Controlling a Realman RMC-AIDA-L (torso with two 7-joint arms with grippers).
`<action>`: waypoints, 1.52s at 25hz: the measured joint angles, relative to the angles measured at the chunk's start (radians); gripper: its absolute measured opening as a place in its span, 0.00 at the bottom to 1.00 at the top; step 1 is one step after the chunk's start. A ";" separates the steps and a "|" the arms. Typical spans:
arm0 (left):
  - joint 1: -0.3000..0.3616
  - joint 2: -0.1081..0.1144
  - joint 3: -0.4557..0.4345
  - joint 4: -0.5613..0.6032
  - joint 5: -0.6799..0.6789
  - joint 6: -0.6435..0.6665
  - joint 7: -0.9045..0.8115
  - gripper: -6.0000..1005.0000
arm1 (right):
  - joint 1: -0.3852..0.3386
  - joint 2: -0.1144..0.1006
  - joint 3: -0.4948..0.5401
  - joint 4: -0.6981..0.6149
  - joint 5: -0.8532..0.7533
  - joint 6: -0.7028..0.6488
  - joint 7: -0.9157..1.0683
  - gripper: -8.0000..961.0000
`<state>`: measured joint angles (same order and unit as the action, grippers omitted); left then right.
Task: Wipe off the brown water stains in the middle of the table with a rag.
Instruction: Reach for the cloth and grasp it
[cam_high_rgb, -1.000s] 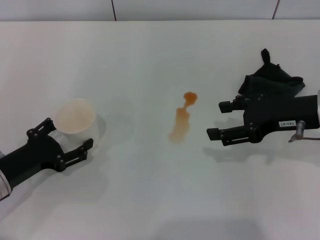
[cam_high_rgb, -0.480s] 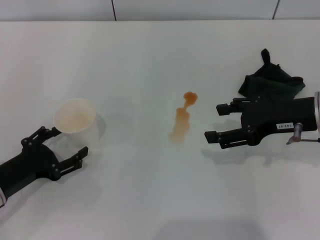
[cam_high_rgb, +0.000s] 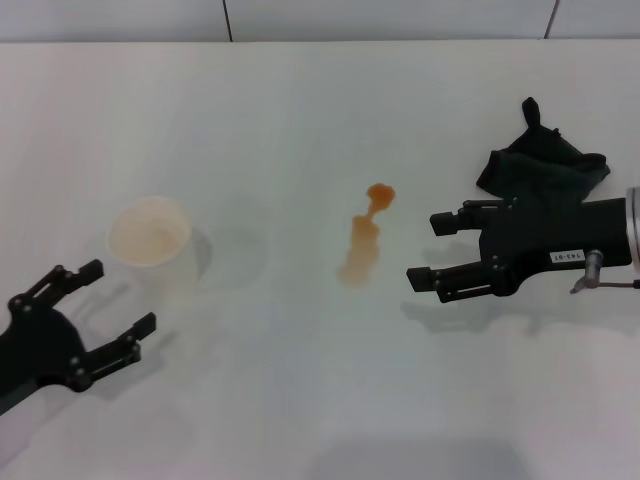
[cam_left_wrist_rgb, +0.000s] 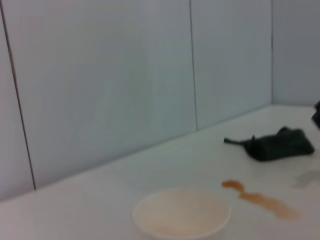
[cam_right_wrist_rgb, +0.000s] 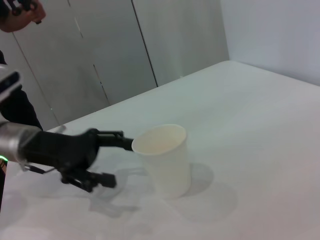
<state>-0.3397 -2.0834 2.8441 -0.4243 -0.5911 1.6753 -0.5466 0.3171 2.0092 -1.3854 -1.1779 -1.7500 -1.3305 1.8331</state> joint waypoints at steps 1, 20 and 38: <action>0.000 0.000 0.000 0.000 0.000 0.000 0.000 0.88 | 0.000 0.000 0.000 0.001 0.000 0.000 0.000 0.89; -0.127 0.022 0.004 -0.366 -0.244 0.305 -0.296 0.88 | 0.005 0.000 0.005 0.008 0.011 0.027 -0.001 0.89; -0.367 0.081 0.005 -0.369 0.165 0.313 -0.326 0.88 | -0.003 0.000 0.026 -0.002 0.040 0.064 -0.006 0.89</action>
<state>-0.7068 -2.0027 2.8487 -0.7929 -0.4257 1.9887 -0.8727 0.3140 2.0095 -1.3596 -1.1803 -1.7101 -1.2663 1.8271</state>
